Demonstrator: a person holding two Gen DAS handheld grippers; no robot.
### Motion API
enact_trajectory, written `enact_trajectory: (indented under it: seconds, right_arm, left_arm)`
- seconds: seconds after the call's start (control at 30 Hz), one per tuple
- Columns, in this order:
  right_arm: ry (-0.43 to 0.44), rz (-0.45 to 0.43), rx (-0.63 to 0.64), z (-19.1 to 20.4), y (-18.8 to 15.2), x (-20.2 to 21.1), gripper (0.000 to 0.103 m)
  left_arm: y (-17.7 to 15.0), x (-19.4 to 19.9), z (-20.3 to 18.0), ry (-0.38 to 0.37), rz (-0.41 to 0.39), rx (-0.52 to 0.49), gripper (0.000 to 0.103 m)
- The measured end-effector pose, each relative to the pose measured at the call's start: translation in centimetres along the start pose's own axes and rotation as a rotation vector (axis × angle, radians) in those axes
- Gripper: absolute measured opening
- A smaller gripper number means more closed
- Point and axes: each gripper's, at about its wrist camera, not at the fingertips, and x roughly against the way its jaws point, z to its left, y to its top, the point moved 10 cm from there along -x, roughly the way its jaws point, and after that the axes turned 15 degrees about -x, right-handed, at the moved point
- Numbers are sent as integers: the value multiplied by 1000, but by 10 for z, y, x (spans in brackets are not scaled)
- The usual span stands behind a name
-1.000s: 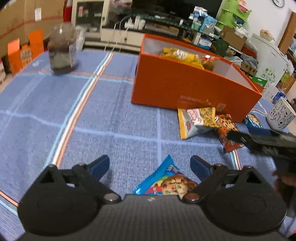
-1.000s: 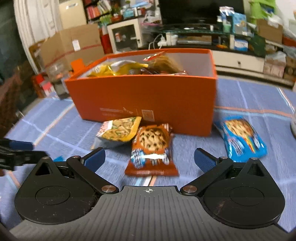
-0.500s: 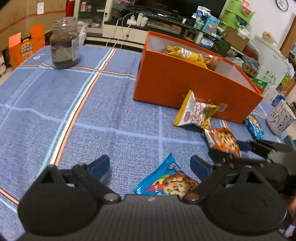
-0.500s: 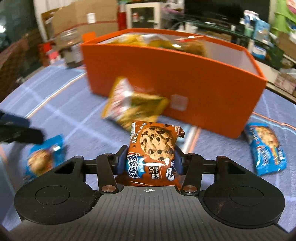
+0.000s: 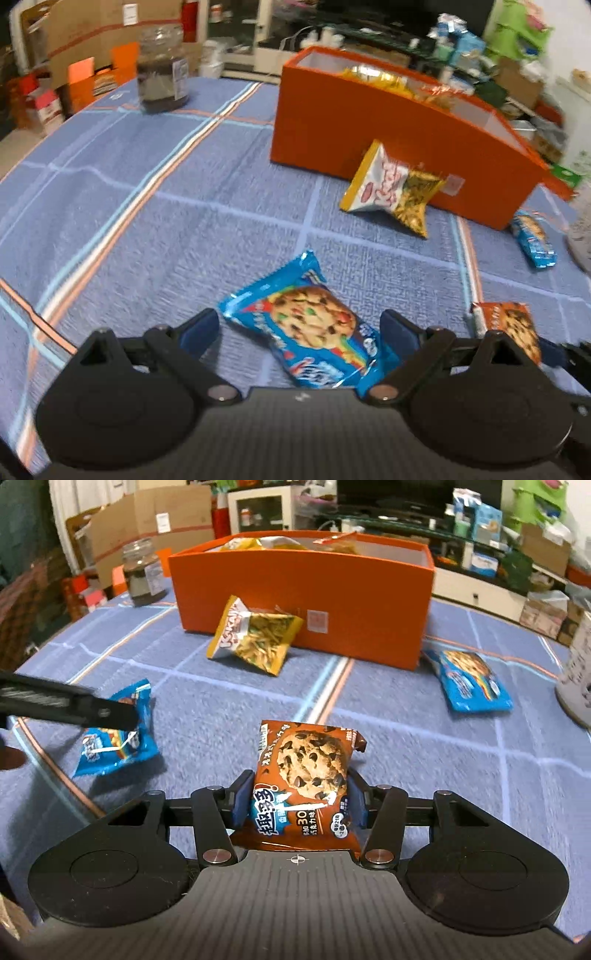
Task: Organize snacks
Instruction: 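Grasp the brown cookie packet with the right tool while the left tool grasps the blue cookie packet, then carry the brown and blue cookie packets over the orange box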
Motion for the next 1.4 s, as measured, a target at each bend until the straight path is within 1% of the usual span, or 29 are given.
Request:
enact_trajectory:
  seconds: [0.07, 0.17, 0.23, 0.3, 0.37, 0.43, 0.47, 0.53, 0.6, 0.7, 0.77, 0.83, 0.87, 0.9, 0.93, 0.97, 1.0, 1.03, 1.13, 1.23, 1.33, 1.4]
  right_arm:
    - [11, -1, -7, -3, 0, 2, 41]
    - [20, 0, -18, -6, 1, 3, 41]
    - [24, 3, -20, -7, 1, 4, 45]
    - [22, 3, -15, -7, 0, 4, 48]
    - [21, 4, -4, -5, -1, 3, 54]
    - [21, 7, 6, -2, -3, 2, 64]
    - [20, 9, 7, -1, -3, 2, 65]
    - [25, 10, 2, 1, -3, 3, 66]
    - [28, 6, -20, 0, -2, 6, 68]
    - [3, -2, -45, -8, -5, 6, 70]
    - [-5, -8, -42, -8, -6, 6, 70]
    - [-12, -15, -29, -6, -6, 4, 72]
    - [-21, -23, -17, -5, -7, 3, 72]
    - [-35, -31, 5, -4, -7, 1, 70]
    - [-35, -43, 24, -2, -7, 1, 60]
    - [-23, -54, 23, -1, -6, 3, 46]
    - [-29, -51, 26, -1, -5, 4, 37]
    - [-21, -41, 17, -1, -5, 6, 36]
    - [31, -37, -59, -2, -5, 15, 36]
    - [73, -83, -83, 5, 6, 33, 36]
    - [106, -135, -108, 11, 27, 48, 36]
    - [117, -180, -119, 10, 55, 55, 36]
  left_arm:
    - [-2, -5, -5, 51, 13, -14, 93]
    - [-8, -2, -4, 56, 18, -51, 92]
    - [-15, 1, 7, 69, 26, -93, 90]
    - [-21, 6, 23, 84, 15, -121, 92]
    - [-22, 6, 36, 64, 16, -138, 90]
    - [-20, 7, 42, 29, 24, -158, 89]
    - [-16, 9, 42, 16, 17, -164, 93]
    - [-2, 13, 41, -3, -32, -184, 95]
    - [11, 11, 32, -46, -53, -272, 96]
    - [17, 0, 17, -87, -45, -420, 96]
    - [14, -9, 14, -79, -29, -466, 96]
    - [9, -15, 10, -85, -30, -483, 97]
    - [8, -16, 10, -90, -50, -474, 97]
    - [8, -17, 10, -100, -55, -461, 91]
    - [7, -16, 8, -138, -53, -436, 83]
    - [8, -13, 9, -165, -51, -412, 55]
    - [10, -10, 10, -171, -45, -403, 50]
    - [9, -5, 12, -180, -42, -387, 48]
    - [6, 9, 19, -227, -48, -309, 48]
    - [12, 28, 22, -267, -77, -254, 48]
    - [37, 43, 23, -303, -121, -217, 48]
    - [68, 48, 23, -311, -157, -196, 48]
